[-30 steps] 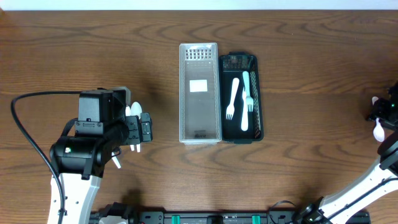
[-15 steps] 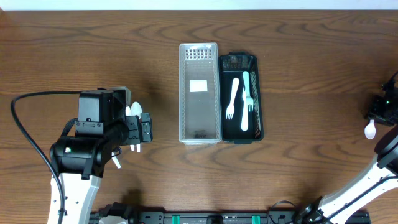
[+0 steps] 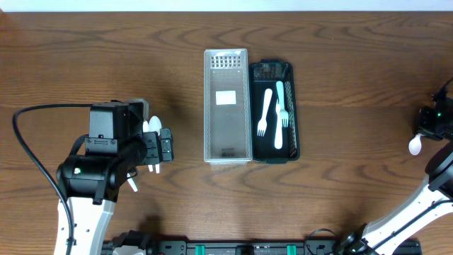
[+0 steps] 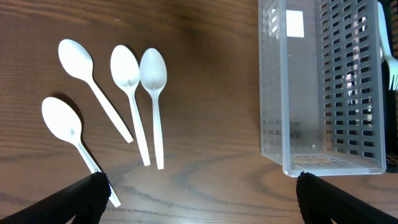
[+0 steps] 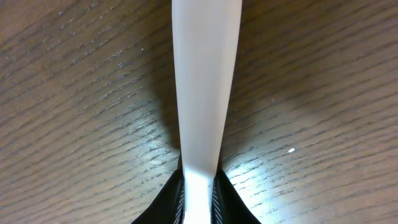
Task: Pack container
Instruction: 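Carry the spoon with the right gripper and drop it into the black basket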
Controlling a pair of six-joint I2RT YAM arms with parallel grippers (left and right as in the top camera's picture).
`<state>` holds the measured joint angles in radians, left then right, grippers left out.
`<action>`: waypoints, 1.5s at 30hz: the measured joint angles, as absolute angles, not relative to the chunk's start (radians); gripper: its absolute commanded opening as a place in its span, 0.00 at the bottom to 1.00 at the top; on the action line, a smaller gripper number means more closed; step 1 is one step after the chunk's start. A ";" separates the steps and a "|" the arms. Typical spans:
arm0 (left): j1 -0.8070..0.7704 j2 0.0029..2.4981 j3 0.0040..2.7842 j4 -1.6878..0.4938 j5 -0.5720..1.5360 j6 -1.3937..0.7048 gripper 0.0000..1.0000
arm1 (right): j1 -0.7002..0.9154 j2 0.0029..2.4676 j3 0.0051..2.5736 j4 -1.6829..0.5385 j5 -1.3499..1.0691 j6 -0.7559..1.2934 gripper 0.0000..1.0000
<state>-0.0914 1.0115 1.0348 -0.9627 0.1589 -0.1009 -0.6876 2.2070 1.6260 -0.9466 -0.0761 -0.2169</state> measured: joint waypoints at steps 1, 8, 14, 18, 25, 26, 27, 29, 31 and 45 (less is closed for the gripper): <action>-0.091 1.011 1.035 -0.962 0.159 -0.101 0.98 | -0.688 2.207 1.626 -0.949 -0.078 -0.207 0.02; -0.091 1.011 1.035 -0.963 0.159 -0.101 0.98 | -0.634 2.174 1.626 -0.976 -0.123 -0.140 0.01; -0.091 1.011 1.035 -0.963 0.159 -0.101 0.98 | -0.462 1.925 1.634 -1.008 -0.153 -0.075 0.01; -0.091 1.011 1.035 -0.963 0.159 -0.101 0.98 | -0.265 1.733 1.663 -1.039 -0.161 -0.038 0.01; -0.091 1.011 1.035 -0.963 0.159 -0.101 0.98 | 0.081 1.647 1.673 -1.078 -0.161 0.080 0.01; -0.091 1.011 1.035 -0.963 0.159 -0.101 0.98 | 0.123 1.657 1.673 -1.078 -0.155 0.098 0.01; -0.091 1.011 1.035 -0.963 0.159 -0.101 0.98 | 0.154 1.665 1.673 -1.078 -0.147 0.110 0.01; -0.091 1.011 1.035 -0.963 0.159 -0.101 0.98 | 0.224 1.691 1.673 -1.079 -0.125 0.134 0.01; -0.091 1.011 1.035 -0.963 0.159 -0.101 0.98 | 0.280 1.727 1.673 -1.079 -0.104 0.151 0.01; -0.091 1.011 1.035 -0.966 0.159 -0.101 0.98 | 0.385 2.076 1.661 -1.045 -0.062 0.187 0.13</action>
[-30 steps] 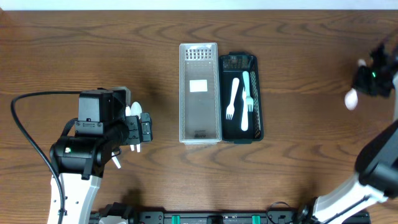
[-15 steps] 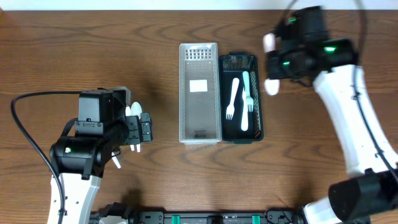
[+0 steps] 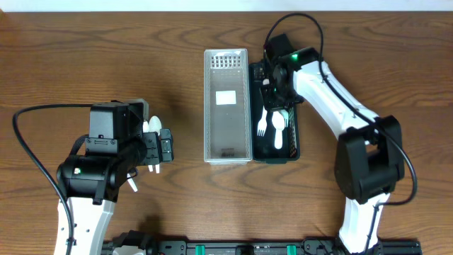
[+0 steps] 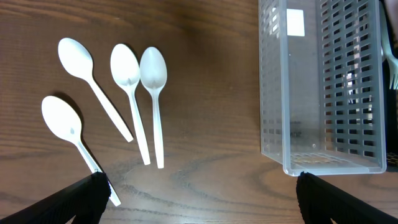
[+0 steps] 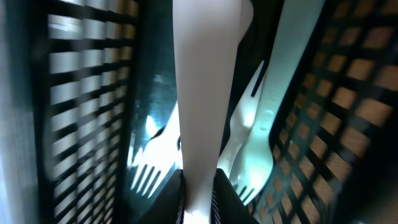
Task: Pack container
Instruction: 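Carry the spoon with the right gripper and drop it into the black basket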
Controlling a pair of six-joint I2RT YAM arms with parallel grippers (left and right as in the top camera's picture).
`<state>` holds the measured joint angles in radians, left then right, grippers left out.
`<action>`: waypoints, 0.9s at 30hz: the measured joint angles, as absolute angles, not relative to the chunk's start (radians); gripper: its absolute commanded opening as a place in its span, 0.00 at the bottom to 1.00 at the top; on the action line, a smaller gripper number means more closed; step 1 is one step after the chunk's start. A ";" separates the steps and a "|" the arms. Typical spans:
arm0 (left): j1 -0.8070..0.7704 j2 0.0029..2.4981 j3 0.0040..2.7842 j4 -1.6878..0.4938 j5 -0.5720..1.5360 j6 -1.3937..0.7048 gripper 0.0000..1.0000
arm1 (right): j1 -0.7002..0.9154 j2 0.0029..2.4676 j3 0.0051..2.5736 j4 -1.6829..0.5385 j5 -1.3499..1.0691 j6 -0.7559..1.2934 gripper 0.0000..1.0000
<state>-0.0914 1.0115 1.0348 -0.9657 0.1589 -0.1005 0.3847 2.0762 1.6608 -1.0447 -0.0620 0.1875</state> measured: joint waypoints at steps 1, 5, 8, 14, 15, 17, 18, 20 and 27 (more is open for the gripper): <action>-0.091 1.011 1.035 -0.966 0.159 -0.101 0.98 | 0.385 2.079 1.659 -1.043 -0.060 0.187 0.15; -0.091 1.011 1.035 -0.966 0.159 -0.101 0.98 | 0.385 2.079 1.668 -1.032 -0.056 0.195 0.41; -0.091 1.011 1.035 -0.966 0.159 -0.101 0.98 | 0.385 2.079 1.700 -1.060 -0.055 0.181 0.67; -0.091 0.991 1.035 -0.975 0.159 -0.101 0.98 | 0.384 2.055 1.873 -1.143 -0.054 0.137 0.72; -0.091 0.984 1.036 -0.984 0.159 -0.101 0.98 | 0.383 2.042 1.905 -1.155 -0.053 0.131 0.74; -0.091 0.968 1.048 -1.015 0.159 -0.101 0.98 | 0.375 2.000 1.977 -1.180 -0.051 0.119 0.80; -0.091 0.961 1.060 -1.032 0.159 -0.101 0.98 | 0.367 1.974 2.007 -1.189 -0.049 0.115 0.84; -0.091 0.951 1.093 -1.072 0.158 -0.101 0.98 | 0.335 1.918 2.052 -1.205 -0.044 0.110 0.92; -0.083 0.949 1.217 -1.138 0.104 -0.115 0.98 | 0.030 1.755 2.103 -1.332 -0.010 0.096 0.98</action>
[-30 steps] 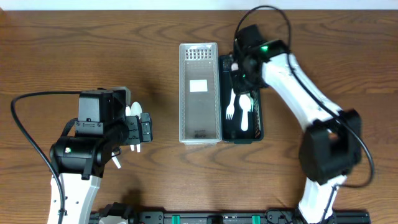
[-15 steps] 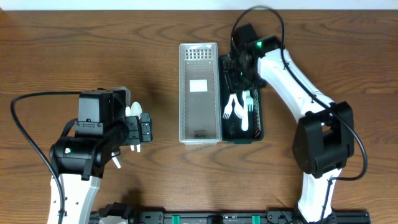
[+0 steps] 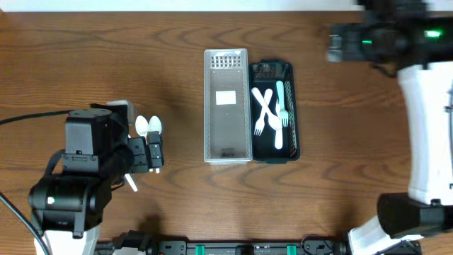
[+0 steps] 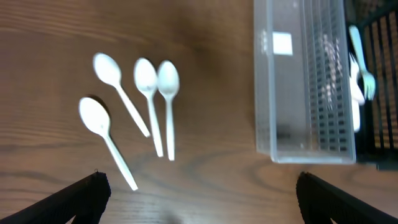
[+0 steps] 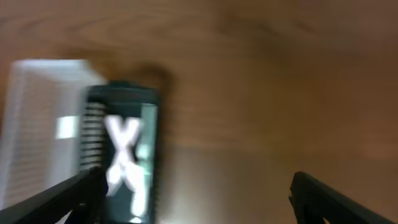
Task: Pack container
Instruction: 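Carry the spoon with the right gripper and drop it into the black basket, then lower the left gripper onto the left spoons and grasp one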
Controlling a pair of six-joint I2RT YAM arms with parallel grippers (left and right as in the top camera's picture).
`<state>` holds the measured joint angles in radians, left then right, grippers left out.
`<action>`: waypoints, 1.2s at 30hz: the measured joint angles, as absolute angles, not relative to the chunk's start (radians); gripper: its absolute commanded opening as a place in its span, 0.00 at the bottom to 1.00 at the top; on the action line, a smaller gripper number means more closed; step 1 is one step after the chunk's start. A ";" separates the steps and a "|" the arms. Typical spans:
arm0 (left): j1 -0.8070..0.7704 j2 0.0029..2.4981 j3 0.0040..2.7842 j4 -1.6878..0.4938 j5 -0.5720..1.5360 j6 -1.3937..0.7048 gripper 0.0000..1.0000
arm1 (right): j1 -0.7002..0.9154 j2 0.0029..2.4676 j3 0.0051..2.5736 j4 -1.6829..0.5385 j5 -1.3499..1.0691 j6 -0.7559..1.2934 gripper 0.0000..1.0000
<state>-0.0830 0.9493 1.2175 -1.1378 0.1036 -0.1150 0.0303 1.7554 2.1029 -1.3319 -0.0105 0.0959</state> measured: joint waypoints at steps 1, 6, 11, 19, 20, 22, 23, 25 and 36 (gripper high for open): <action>-0.080 0.958 1.221 -1.137 0.097 -0.117 0.98 | -0.003 1.755 2.102 -1.342 -0.009 0.097 0.98; -0.078 1.100 1.225 -1.121 0.079 -0.124 0.98 | -0.147 1.774 2.047 -1.344 -0.035 0.097 0.98; -0.078 1.315 1.224 -1.061 0.074 -0.125 0.98 | -0.176 1.777 1.954 -1.303 -0.060 0.097 0.98; -0.078 1.515 1.166 -0.907 0.073 -0.128 0.98 | -0.176 1.777 1.862 -1.254 -0.088 0.097 0.98; -0.078 1.527 1.141 -0.882 0.074 -0.127 0.98 | -0.176 1.777 1.857 -1.254 -0.091 0.097 0.98; -0.078 1.544 1.098 -0.836 0.075 -0.128 0.98 | -0.176 1.778 1.855 -1.252 -0.094 0.097 0.98; -0.078 1.552 1.070 -0.809 0.076 -0.127 0.98 | -0.176 1.778 1.855 -1.251 -0.094 0.097 0.98; -0.078 1.565 1.029 -0.776 0.076 -0.128 0.98 | -0.176 1.778 1.855 -1.251 -0.097 0.097 0.98; -0.078 1.668 0.959 -0.656 0.087 -0.108 0.98 | -0.175 1.778 1.855 -1.251 -0.098 0.097 0.98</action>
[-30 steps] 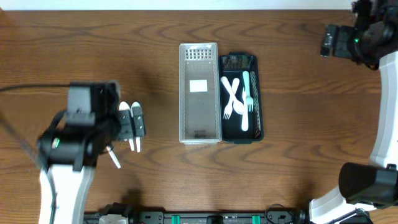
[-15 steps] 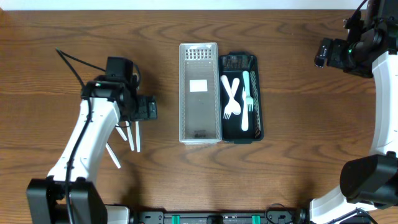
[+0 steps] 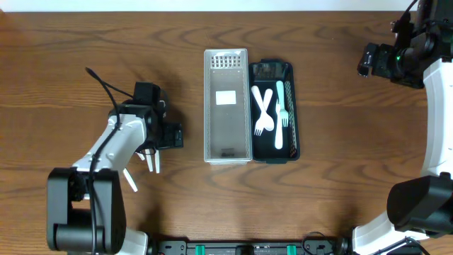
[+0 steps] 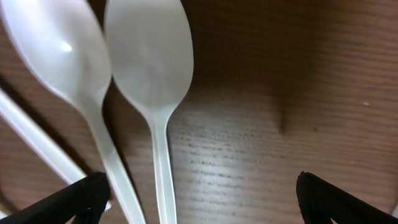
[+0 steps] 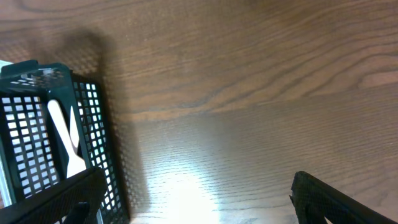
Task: Pack container
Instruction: 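Lower the left gripper onto the left spoons and grasp one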
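A clear slotted basket [image 3: 227, 106] lies mid-table, holding only a white label. Beside it on the right, the black basket [image 3: 292, 113] holds two crossed white forks [image 3: 260, 112] and a pale blue fork [image 3: 280, 113]. My left gripper [image 3: 167, 134] is open and low over the white spoons. Up close, two spoon bowls [image 4: 149, 62] lie side by side, and one handle runs down between the open fingers [image 4: 87, 199]. My right gripper [image 3: 368, 60] is open over bare wood to the right of the black basket [image 5: 56, 124].
Two spoon handles [image 3: 154, 164] stick out from under the left arm, and another [image 3: 131, 180] lies nearer the front. The rest of the brown wooden table [image 3: 340, 177] shows bare wood. A rail runs along the front edge.
My left gripper was open high above the spoons and is now low, right over two of them. The right gripper has shifted a little further right. The forks have not moved.
My right gripper was shut on a white utensil at the table's right edge. Then it held it inside the black basket. After that a second white fork lay crossed over the first and the gripper was open, away. The left gripper stayed open above the spoons, now close.
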Controlling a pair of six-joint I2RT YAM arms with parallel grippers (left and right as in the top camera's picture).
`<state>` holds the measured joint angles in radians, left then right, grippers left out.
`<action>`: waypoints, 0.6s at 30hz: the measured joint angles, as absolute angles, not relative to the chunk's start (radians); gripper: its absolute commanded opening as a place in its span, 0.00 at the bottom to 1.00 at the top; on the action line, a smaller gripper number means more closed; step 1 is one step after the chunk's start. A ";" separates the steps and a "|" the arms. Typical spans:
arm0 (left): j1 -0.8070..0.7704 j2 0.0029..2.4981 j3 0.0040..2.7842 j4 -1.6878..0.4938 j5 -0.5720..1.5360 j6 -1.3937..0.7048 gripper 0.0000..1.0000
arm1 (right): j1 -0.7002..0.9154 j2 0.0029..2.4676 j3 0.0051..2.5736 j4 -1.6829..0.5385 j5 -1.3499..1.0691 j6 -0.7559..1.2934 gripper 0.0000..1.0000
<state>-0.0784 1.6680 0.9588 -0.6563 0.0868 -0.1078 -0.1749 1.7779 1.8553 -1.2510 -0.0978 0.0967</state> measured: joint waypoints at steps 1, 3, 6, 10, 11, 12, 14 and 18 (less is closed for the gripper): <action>-0.078 1.679 0.959 -0.650 0.088 -0.105 0.98 | -0.174 1.778 1.855 -1.251 -0.098 0.097 0.98; -0.078 1.700 0.959 -0.641 0.091 -0.104 0.98 | -0.173 1.778 1.855 -1.251 -0.098 0.096 0.97; -0.078 1.730 0.959 -0.624 0.095 -0.103 0.98 | -0.166 1.778 1.855 -1.251 -0.098 0.096 0.98; -0.078 1.749 0.959 -0.606 0.097 -0.101 0.98 | -0.160 1.778 1.855 -1.248 -0.098 0.096 0.98; -0.078 1.750 0.959 -0.600 0.098 -0.101 0.98 | -0.160 1.778 1.855 -1.247 -0.098 0.096 0.98; -0.078 1.750 0.959 -0.595 0.097 -0.101 0.98 | -0.160 1.778 1.855 -1.246 -0.098 0.096 0.98; -0.078 1.750 0.959 -0.592 0.097 -0.101 0.98 | -0.160 1.778 1.855 -1.246 -0.098 0.096 0.97; -0.078 1.750 0.959 -0.588 0.097 -0.101 1.00 | -0.160 1.778 1.855 -1.245 -0.098 0.096 0.97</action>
